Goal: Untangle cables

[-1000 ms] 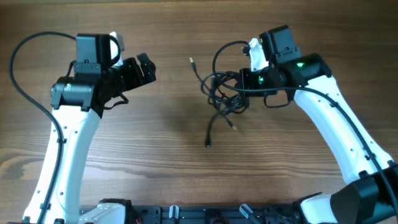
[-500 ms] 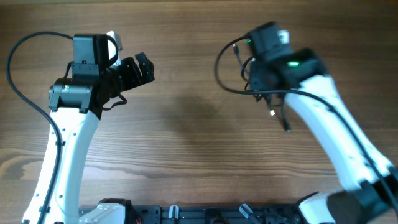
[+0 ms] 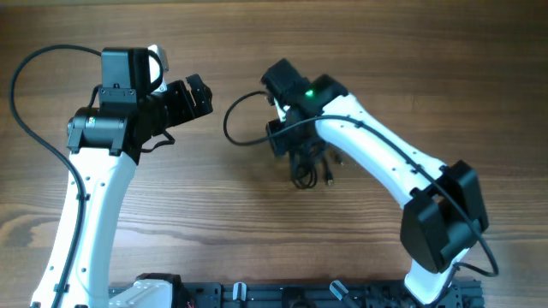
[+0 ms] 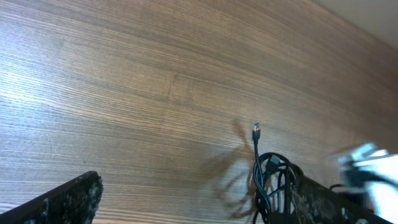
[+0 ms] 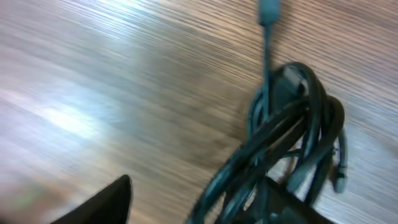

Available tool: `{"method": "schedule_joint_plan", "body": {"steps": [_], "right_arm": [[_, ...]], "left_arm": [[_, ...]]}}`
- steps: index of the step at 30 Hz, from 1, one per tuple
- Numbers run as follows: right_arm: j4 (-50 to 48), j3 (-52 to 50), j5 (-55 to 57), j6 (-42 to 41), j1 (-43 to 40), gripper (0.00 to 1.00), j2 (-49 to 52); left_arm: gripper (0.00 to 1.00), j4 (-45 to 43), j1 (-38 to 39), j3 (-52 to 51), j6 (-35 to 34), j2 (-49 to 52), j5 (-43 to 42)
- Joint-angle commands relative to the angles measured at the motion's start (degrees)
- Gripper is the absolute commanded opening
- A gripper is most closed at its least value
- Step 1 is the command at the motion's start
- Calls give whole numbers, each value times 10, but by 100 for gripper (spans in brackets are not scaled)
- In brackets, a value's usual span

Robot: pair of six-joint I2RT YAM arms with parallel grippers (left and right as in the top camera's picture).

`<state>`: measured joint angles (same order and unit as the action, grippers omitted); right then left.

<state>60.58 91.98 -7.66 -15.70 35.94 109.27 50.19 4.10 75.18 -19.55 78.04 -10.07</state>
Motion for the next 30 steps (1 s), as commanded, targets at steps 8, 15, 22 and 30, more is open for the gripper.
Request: {"method": "schedule_joint_plan", "body": {"steps": [8,15,22,30], "right_arm": [[21,32,-118,1,-170,87,-98],[40,31,-112,7,-213,87,-97],[42,31,-93,7,-214,88,-97],[47,31,-93,7,-214,89,-97]], "left_arm": [[93,11,11,9,12,32,-98],[88,9,96,9,49,94,-129],[82,-28,175,9,58,171,-131],[81,-55,193,9,59,203,-151]]}}
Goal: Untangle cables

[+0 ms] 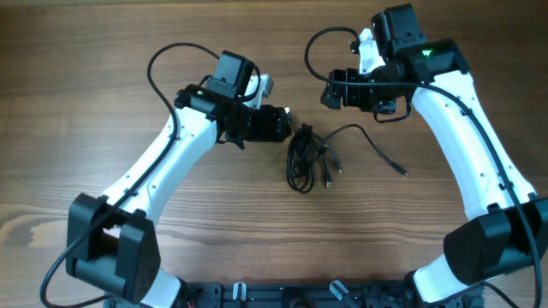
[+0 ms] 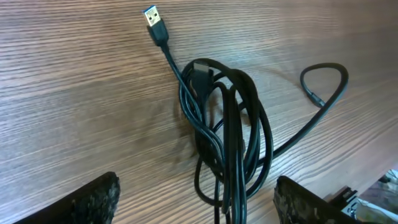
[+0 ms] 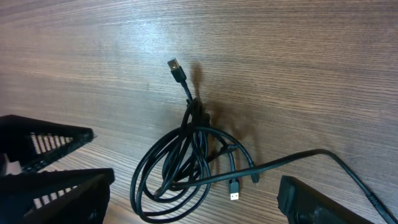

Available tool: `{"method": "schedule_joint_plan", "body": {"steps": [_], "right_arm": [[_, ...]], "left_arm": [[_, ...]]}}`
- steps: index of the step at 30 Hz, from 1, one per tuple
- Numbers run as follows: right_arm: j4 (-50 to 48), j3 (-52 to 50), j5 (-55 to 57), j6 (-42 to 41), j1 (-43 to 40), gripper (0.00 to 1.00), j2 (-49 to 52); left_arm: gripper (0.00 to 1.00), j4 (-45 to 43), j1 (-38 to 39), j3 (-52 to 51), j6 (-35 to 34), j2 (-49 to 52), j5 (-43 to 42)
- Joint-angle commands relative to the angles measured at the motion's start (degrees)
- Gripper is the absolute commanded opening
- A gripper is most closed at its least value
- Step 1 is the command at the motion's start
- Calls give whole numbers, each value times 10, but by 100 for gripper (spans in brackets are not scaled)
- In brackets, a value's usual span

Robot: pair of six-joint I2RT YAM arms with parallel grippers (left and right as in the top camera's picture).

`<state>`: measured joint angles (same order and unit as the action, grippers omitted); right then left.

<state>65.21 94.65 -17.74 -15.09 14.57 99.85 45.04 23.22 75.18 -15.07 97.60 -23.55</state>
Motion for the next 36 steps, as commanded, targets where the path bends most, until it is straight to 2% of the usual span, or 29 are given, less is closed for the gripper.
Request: {"method": "schedule_joint_plan", "body": {"steps": [1,10,19,24,25,28,29,32,33,36], "right_arm": [[1,5,7,1,0,89,-3],[0,1,7,1,0,89,2],[-2,-14,7,0,0,89,2],[-2,-14,8,1,0,89,3],[-2,-14,8,1,0,89,3],[-2,-14,8,1,0,89,3],[-2,-14,8,1,0,89,3],[-2,-14,8,1,0,89,3],[-2,-14,8,1,0,89,3],[-1,-14,8,1,0,89,3]], "left_arm": [[82,-4,1,9,14,7,-16],[81,-10,3,9,14,26,-41],[72,-17,35,8,14,83,-40],[64,-33,61,8,14,111,-36],[61,-33,63,8,14,118,-32],[44,-33,66,8,11,130,-12],[33,-34,66,8,12,134,-4],[8,-38,65,8,11,136,16],[4,-41,65,8,11,136,22],[4,-52,65,9,12,133,24]]}}
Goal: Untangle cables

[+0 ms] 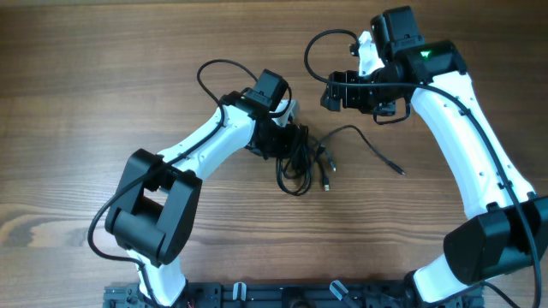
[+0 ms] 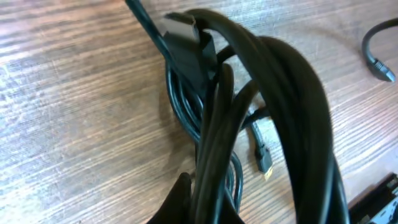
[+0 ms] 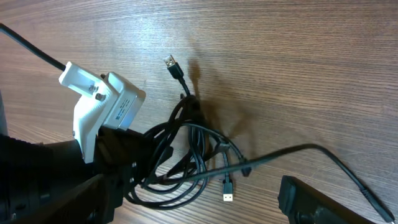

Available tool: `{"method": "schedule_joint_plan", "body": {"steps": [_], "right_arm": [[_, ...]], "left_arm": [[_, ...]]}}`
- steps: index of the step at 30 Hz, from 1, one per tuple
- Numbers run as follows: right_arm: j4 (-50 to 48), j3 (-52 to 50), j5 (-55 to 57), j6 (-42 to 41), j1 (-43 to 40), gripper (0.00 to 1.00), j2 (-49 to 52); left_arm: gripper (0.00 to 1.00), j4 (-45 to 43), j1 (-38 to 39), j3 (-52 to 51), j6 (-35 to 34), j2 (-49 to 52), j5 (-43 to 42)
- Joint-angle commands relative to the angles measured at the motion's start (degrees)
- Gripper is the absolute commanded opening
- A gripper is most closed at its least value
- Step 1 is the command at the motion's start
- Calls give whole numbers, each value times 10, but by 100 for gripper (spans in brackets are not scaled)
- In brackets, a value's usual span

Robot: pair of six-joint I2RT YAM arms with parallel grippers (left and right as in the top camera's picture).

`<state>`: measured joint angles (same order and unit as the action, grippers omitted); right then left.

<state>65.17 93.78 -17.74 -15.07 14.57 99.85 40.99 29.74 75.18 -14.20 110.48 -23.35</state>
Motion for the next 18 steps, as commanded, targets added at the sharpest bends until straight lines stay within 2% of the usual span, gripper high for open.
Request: {"method": "schedule_joint_plan", "body": {"steps": [1,8,13,18], "right_arm": [[0,-5,7,1,0,89,3],[-2,-5,-21,19,5,89,3],[-30,-5,-144,60,13,88,3],[-70,-5,-301,106,13,82,3]], "left_arm": [[4,-13,-1,10,3,-3,22],[4,-14,-20,14,3,-110,21],[4,-13,-47,14,-28,-224,22],[4,9,-81,14,-87,-253,22]]}}
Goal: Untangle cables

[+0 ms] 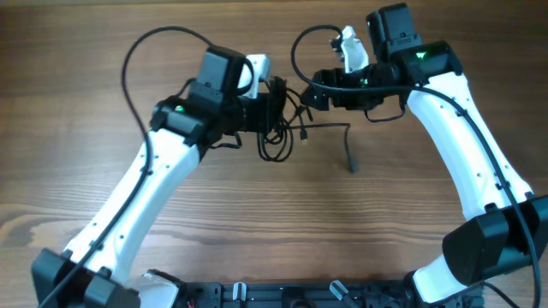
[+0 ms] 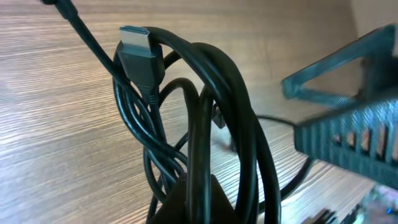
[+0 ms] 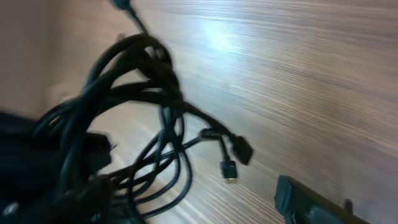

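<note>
A tangled bundle of black cables [image 1: 275,137] hangs off the table, and my left gripper [image 1: 276,106] is shut on several of its strands. The left wrist view shows the loops [image 2: 205,106] rising from the jaws, with a flat plug [image 2: 139,48] on top. My right gripper [image 1: 312,92] stands open just right of the bundle, not touching it. The right wrist view has the bundle [image 3: 124,93] at the left and two small plugs [image 3: 239,151] dangling from it. One loose strand [image 1: 342,141] trails right and down to the table.
The wooden table [image 1: 86,197] runs all round. The right gripper's fingers [image 2: 348,118] show close beside the bundle in the left wrist view. A black rail [image 1: 282,295] runs along the front edge.
My left gripper has lifted the bundle off the table and moved it up and left. The right gripper has come left, close to the bundle. The trailing strand's end has been dragged left.
First my right gripper was down at the bundle and the left was off to the left. Then the right had gone back, open, and the left stood open beside the bundle. Then the left was shut on the bundle lying on the table; now it holds it up.
</note>
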Available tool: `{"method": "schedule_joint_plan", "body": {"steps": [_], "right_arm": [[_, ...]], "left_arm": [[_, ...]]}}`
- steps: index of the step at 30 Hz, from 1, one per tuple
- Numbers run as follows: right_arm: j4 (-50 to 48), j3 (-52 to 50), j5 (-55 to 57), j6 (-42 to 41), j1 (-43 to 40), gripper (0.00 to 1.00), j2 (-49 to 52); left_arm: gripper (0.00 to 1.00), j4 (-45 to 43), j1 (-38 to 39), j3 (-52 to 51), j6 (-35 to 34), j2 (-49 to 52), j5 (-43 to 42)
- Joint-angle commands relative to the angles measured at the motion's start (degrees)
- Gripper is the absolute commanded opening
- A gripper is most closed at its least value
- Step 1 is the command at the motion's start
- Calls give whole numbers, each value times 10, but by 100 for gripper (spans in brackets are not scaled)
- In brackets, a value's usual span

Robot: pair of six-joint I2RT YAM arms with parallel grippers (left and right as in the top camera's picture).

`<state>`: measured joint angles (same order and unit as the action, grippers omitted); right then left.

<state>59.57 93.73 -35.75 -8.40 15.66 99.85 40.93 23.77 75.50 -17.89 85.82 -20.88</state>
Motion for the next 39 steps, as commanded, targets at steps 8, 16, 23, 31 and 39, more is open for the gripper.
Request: {"method": "schedule_joint_plan", "body": {"steps": [8,16,23,31,39], "right_arm": [[-32,-4,-122,32,20,67,3],[-37,-4,25,-10,96,67,3],[-101,-4,23,-54,136,62,5],[-116,-4,62,-83,168,56,28],[-150,-4,62,-113,168,49,28]], "left_arm": [[4,8,-50,10,-64,-7,-3],[4,0,-66,10,-66,-10,-8],[4,-1,-90,10,-117,-11,-73],[4,-13,-132,10,-131,-16,-194],[4,-14,-157,10,-157,-16,-309]]}}
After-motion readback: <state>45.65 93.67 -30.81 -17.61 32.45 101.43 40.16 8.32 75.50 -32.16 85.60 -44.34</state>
